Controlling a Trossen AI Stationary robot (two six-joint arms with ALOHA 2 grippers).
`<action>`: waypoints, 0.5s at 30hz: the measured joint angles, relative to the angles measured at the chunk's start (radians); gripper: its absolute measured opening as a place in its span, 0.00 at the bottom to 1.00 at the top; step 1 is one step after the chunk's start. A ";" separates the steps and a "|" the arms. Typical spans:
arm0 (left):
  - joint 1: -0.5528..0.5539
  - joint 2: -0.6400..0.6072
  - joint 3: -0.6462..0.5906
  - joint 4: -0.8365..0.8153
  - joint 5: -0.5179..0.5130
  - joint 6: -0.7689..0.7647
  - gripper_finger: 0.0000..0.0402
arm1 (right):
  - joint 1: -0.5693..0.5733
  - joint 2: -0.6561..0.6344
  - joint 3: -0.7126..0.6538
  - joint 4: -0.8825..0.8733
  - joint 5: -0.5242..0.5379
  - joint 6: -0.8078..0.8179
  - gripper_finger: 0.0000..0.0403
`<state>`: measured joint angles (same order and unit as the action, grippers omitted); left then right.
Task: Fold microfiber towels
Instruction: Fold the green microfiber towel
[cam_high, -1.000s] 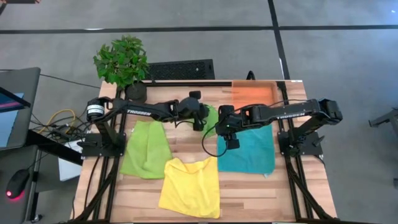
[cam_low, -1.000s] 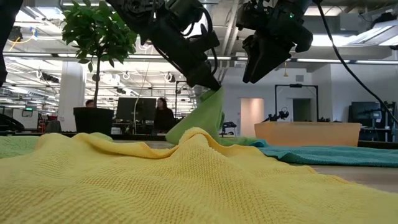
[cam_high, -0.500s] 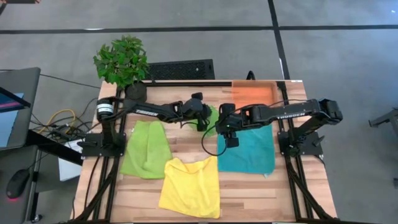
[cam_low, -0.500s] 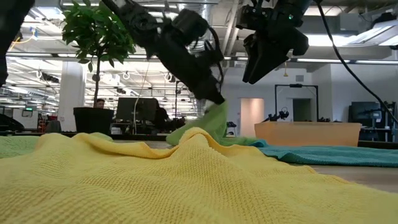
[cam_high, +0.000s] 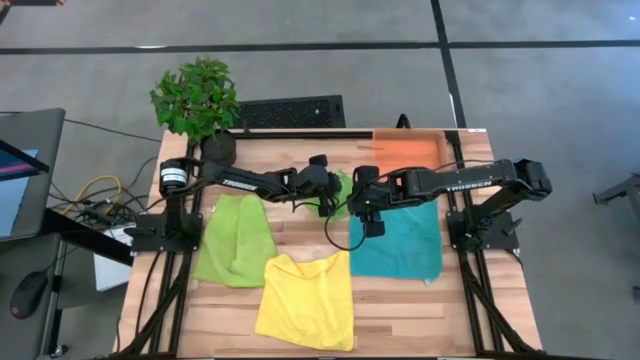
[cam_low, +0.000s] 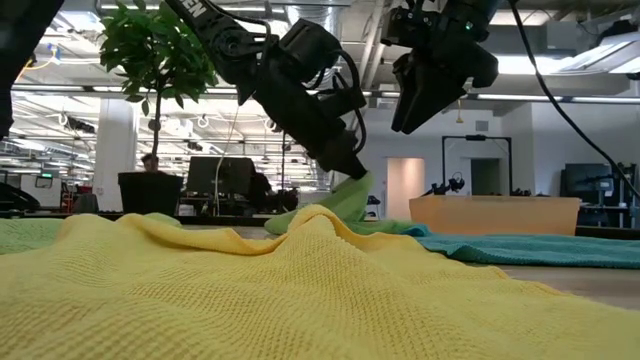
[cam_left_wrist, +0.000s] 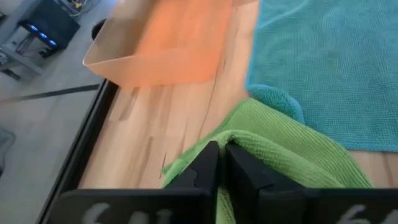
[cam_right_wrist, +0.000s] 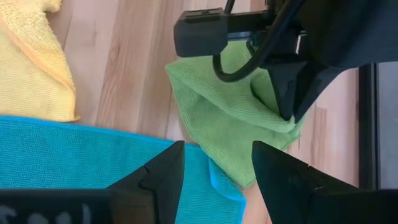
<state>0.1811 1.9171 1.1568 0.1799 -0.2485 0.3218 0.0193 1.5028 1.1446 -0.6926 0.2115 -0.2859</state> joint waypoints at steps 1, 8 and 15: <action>0.000 0.000 0.000 0.000 0.000 -0.008 0.09 | 0.000 0.000 0.000 0.000 0.000 0.000 0.53; -0.002 0.000 0.000 0.006 0.000 -0.030 0.30 | 0.000 0.000 0.000 0.000 0.000 0.000 0.53; -0.040 -0.032 0.000 0.011 -0.010 0.014 0.40 | 0.000 0.000 -0.001 -0.014 0.000 -0.001 0.53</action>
<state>0.1411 1.8853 1.1564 0.1908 -0.2586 0.3361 0.0193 1.5028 1.1439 -0.7063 0.2119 -0.2869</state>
